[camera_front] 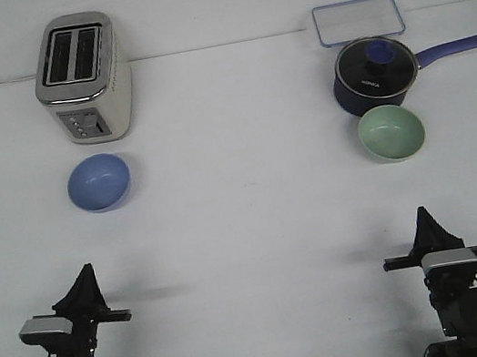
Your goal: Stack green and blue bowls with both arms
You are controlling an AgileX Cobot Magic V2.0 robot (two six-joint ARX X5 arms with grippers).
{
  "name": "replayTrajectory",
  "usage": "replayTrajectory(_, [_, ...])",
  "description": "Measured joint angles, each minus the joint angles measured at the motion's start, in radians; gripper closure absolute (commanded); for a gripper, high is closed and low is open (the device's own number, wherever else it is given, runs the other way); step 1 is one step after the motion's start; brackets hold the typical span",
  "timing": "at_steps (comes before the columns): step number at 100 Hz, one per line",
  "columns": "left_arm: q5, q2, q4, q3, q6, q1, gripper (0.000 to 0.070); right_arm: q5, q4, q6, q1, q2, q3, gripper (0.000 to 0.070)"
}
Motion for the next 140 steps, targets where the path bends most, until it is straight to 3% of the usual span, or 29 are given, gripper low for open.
replayTrajectory(47, [0.000,0.000,0.000,0.000,0.000,0.000,0.0690,0.000,0.005,0.000,0.000,0.000,0.004,0.0696])
replayTrajectory(64, [0.000,0.000,0.000,0.000,0.000,0.000,0.0690,0.000,-0.043,0.000,0.000,0.000,0.086,0.0696])
replayTrajectory(88, [0.000,0.000,0.000,0.000,0.000,0.000,0.0690,0.000,-0.240,0.000,0.000,0.093,0.277,0.0696])
replayTrajectory(140, [0.000,0.000,0.000,0.000,0.000,0.000,0.0690,0.000,-0.657,0.000,0.000,0.594,0.744,0.0696])
